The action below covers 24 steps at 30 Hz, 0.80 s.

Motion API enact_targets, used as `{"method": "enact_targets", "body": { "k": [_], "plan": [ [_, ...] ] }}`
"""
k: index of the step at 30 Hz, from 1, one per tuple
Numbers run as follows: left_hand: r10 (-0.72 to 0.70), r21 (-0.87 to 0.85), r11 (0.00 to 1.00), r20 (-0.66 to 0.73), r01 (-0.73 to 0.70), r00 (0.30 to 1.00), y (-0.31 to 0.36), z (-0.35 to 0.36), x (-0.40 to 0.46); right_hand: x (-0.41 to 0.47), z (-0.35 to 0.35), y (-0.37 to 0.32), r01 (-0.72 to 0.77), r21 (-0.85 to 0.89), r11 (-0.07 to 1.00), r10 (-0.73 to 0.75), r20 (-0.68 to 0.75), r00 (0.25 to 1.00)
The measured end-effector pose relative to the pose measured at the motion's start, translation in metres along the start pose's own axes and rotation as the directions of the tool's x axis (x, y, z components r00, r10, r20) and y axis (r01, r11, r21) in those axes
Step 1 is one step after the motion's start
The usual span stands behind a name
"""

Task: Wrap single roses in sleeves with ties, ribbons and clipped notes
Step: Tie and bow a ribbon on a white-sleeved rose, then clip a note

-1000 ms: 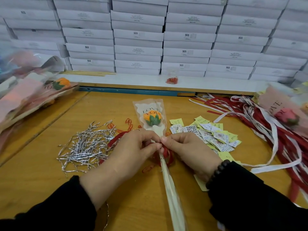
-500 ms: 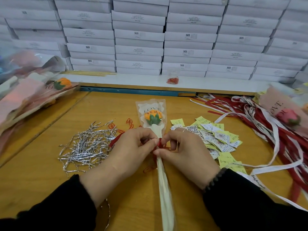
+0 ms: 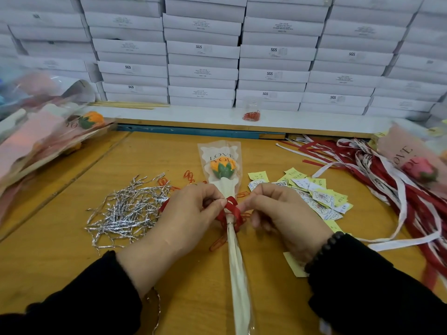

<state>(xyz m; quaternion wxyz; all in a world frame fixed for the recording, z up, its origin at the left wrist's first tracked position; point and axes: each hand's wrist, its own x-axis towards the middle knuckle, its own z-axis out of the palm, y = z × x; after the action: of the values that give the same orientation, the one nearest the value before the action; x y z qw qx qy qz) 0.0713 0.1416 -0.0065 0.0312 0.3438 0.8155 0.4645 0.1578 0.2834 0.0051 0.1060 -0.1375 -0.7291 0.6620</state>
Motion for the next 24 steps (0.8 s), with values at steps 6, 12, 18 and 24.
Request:
{"method": "enact_targets", "body": {
  "k": [6,12,18,24],
  "plan": [
    [-0.003,-0.020,1.000,-0.006,0.003,1.000,0.002,0.000,-0.001,-0.001,-0.003,-0.003,-0.035,0.046,0.998,0.027,0.157,0.987],
    [-0.004,0.011,1.000,-0.014,0.004,1.000,0.002,-0.002,-0.001,-0.001,-0.009,-0.008,0.044,-0.080,0.996,-0.034,0.124,0.992],
    [-0.006,0.030,1.000,-0.003,0.006,1.000,0.002,-0.002,-0.001,-0.001,-0.012,-0.009,0.143,-0.164,0.976,-0.133,0.076,0.988],
    [-0.016,0.063,0.998,0.009,0.015,1.000,0.002,-0.004,-0.002,0.002,-0.017,-0.009,0.208,-0.355,0.912,-0.229,-0.019,0.973]
  ]
}}
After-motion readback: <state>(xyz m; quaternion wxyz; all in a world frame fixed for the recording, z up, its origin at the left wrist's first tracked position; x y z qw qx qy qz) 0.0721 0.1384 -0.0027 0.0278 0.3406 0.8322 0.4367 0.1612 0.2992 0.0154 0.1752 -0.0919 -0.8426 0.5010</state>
